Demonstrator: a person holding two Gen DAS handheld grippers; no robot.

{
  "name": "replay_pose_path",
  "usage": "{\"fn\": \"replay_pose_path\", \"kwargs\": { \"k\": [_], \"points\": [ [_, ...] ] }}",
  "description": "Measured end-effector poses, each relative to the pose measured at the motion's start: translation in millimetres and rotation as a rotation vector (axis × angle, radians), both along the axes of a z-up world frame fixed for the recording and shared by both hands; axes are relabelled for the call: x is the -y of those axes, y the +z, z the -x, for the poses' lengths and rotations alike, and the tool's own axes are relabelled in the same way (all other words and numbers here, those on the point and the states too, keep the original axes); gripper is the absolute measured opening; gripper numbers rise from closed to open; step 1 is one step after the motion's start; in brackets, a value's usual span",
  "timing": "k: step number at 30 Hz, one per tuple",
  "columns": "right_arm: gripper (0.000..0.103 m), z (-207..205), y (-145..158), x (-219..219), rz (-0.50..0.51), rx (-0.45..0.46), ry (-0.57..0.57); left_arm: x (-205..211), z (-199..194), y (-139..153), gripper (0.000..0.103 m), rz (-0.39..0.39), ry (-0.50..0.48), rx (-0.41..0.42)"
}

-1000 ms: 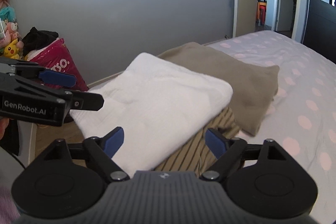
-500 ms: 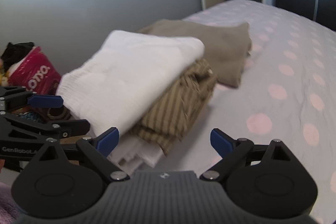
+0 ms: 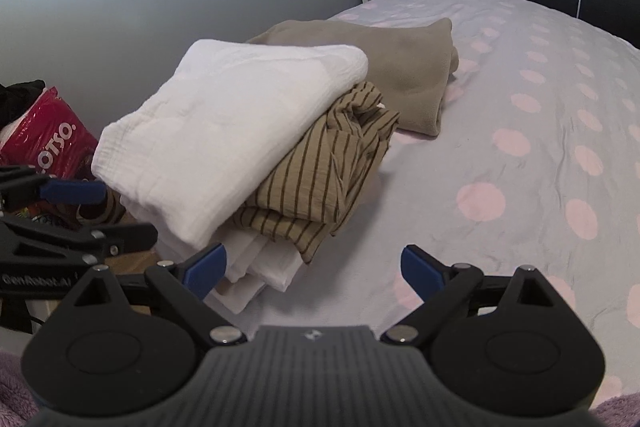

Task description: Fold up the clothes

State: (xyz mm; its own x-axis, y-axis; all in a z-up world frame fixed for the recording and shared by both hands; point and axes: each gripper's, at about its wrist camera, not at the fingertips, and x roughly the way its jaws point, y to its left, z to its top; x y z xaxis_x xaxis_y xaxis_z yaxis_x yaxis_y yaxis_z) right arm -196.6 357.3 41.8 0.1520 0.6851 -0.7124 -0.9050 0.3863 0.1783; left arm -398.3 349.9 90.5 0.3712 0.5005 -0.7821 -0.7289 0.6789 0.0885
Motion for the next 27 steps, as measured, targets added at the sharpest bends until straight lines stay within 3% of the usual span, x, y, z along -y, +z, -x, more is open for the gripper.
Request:
{"fn": "replay_pose_path", "kwargs": {
  "k": [27],
  "points": [
    [0.096,9.5,12.1,8.4,-0.044,0.015,0.016,-2.1,-7.4,-3.3,0.074,-0.019,0.025,-0.024]
  ]
}}
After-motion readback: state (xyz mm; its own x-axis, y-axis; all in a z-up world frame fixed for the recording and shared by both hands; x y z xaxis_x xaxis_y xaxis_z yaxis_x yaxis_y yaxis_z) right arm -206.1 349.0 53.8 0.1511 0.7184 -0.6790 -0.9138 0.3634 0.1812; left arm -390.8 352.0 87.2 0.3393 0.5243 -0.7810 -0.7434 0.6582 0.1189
